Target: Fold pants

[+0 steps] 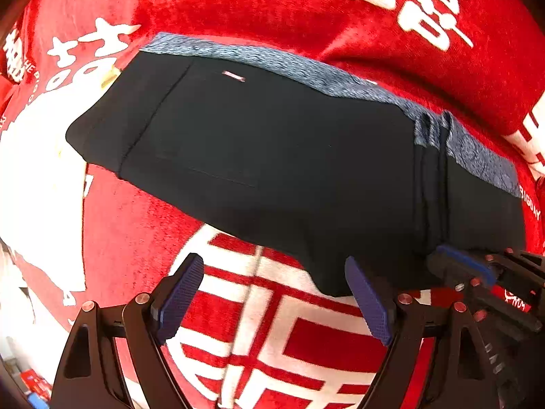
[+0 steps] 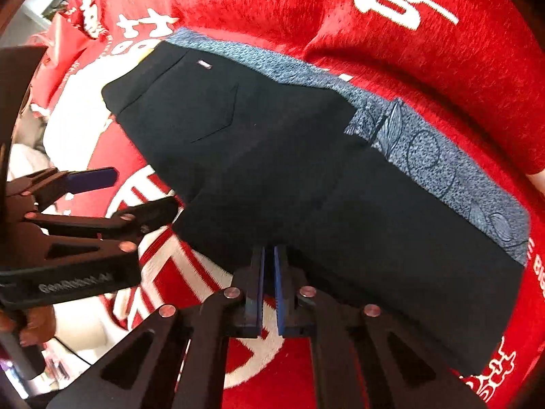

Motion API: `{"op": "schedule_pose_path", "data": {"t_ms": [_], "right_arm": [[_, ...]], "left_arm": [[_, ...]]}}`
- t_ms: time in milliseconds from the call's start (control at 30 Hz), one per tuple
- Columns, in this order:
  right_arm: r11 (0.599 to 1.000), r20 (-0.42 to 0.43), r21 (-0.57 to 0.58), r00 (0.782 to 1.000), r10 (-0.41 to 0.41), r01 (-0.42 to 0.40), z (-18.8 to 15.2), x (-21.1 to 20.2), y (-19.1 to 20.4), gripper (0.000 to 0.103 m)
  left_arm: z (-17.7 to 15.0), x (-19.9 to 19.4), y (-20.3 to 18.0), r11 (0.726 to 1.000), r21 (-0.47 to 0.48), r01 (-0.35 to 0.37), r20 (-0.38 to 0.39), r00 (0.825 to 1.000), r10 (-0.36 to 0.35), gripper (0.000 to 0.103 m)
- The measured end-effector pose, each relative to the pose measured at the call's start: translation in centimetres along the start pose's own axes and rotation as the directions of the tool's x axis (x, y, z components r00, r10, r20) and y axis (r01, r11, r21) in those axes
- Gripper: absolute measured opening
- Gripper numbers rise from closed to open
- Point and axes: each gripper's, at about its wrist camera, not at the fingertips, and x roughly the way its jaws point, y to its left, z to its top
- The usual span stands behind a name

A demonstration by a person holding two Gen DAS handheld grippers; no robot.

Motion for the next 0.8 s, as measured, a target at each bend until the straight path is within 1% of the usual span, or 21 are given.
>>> {"op": "schedule_pose_path", "data": {"t_ms": [67, 100, 133, 167, 200, 233, 300, 367, 400, 433, 467, 500, 533, 567, 600, 667, 733, 767, 800], "right_arm": [[0.996, 0.023, 0.086, 1.000, -0.002, 0.000, 0.0, -0.8, -0.6, 0.007], [0.991, 0.030, 0.129, 0.999, 0.013, -0.017, 0.1, -1.1, -1.1, 0.007], [0.972, 0.050, 0.230, 0.998, 0.043, -0.054, 0.0, -2.0, -2.5, 0.007], [0.972, 0.050, 0.230, 0.998, 0.043, -0.054, 0.0, -2.0, -2.5, 0.007], [0.965, 0.058, 0.257, 0.998, 0.035, -0.049, -0.1, -2.5, -3.0, 0.007], [0.964, 0.065, 0.262, 0.998, 0.016, -0.032, 0.2, -3.3, -3.4, 0.007], [0.966, 0.073, 0.257, 0.997, 0.020, -0.038, 0.5, -3.8, -3.5, 0.009], [0.967, 0.109, 0.247, 0.993, 0.038, -0.064, 1.1, -5.5, -3.3, 0.025], [0.967, 0.109, 0.247, 0.993, 0.038, -0.064, 1.1, -5.5, -3.3, 0.048], [0.963, 0.159, 0.260, 0.987, 0.022, -0.063, 1.2, -7.0, -3.8, 0.069], [0.962, 0.180, 0.271, 0.983, -0.015, -0.035, 1.2, -7.6, -4.2, 0.073], [0.962, 0.180, 0.271, 0.983, -0.015, -0.035, 1.2, -7.6, -4.2, 0.073], [0.963, 0.145, 0.264, 0.984, -0.102, 0.061, 1.4, -7.4, -4.7, 0.073], [0.963, 0.145, 0.264, 0.984, -0.102, 0.061, 1.4, -7.4, -4.7, 0.073], [0.965, 0.113, 0.243, 0.985, -0.130, 0.099, 1.6, -6.8, -4.8, 0.073], [0.975, 0.091, 0.196, 0.988, -0.125, 0.105, 1.7, -5.8, -4.2, 0.073], [0.984, 0.063, 0.112, 0.988, -0.143, 0.136, 1.5, -4.5, -2.9, 0.073], [0.984, 0.053, 0.042, 0.983, -0.176, 0.174, 0.8, -3.5, -1.7, 0.073], [0.978, 0.054, 0.005, 0.977, -0.207, 0.207, 0.5, -2.9, -1.1, 0.073]], "left_arm": [[0.1, 0.2, 0.6, 1.000, 0.000, 0.010, -0.009, 1.000, -0.010, 0.085], [0.1, 0.4, 1.0, 1.000, -0.005, 0.007, -0.013, 1.000, -0.007, 0.085], [0.1, 0.5, 1.5, 1.000, -0.016, 0.003, -0.015, 1.000, -0.003, 0.085], [0.0, 0.5, 1.9, 1.000, -0.024, 0.004, -0.016, 1.000, -0.005, 0.085], [0.0, 0.6, 2.3, 0.999, -0.038, 0.007, -0.018, 1.000, -0.008, 0.085], [0.0, 0.6, 2.7, 0.999, -0.050, 0.010, -0.019, 1.000, -0.011, 0.085], [0.1, 0.6, 3.5, 0.997, -0.075, 0.015, -0.014, 1.000, -0.016, 0.085], [0.3, 0.6, 4.1, 0.996, -0.083, 0.015, -0.012, 1.000, -0.016, 0.085], [0.3, 0.6, 4.4, 0.996, -0.086, 0.016, -0.010, 1.000, -0.017, 0.085], [0.3, 0.6, 4.7, 0.996, -0.088, 0.016, -0.008, 1.000, -0.017, 0.085], [0.4, 0.5, 5.0, 0.996, -0.089, 0.016, -0.007, 1.000, -0.017, 0.085], [0.5, 0.6, 5.3, 0.996, -0.093, 0.017, -0.009, 1.000, -0.017, 0.085], [0.6, 0.7, 5.6, 0.995, -0.098, 0.018, -0.010, 1.000, -0.019, 0.085], [0.5, 0.6, 5.6, 0.994, -0.105, 0.021, -0.012, 1.000, -0.022, 0.085], [0.6, 0.7, 5.9, 0.994, -0.110, 0.024, -0.014, 1.000, -0.026, 0.085], [0.6, 0.7, 6.3, 0.993, -0.114, 0.027, -0.015, 0.999, -0.029, 0.085], [0.6, 0.8, 6.3, 0.993, -0.114, 0.032, -0.016, 0.999, -0.034, 0.085], [0.5, 0.8, 6.2, 0.993, -0.113, 0.035, -0.016, 0.999, -0.037, 0.085], [0.5, 0.9, 6.1, 0.993, -0.111, 0.037, -0.018, 0.999, -0.039, 0.085]]}}
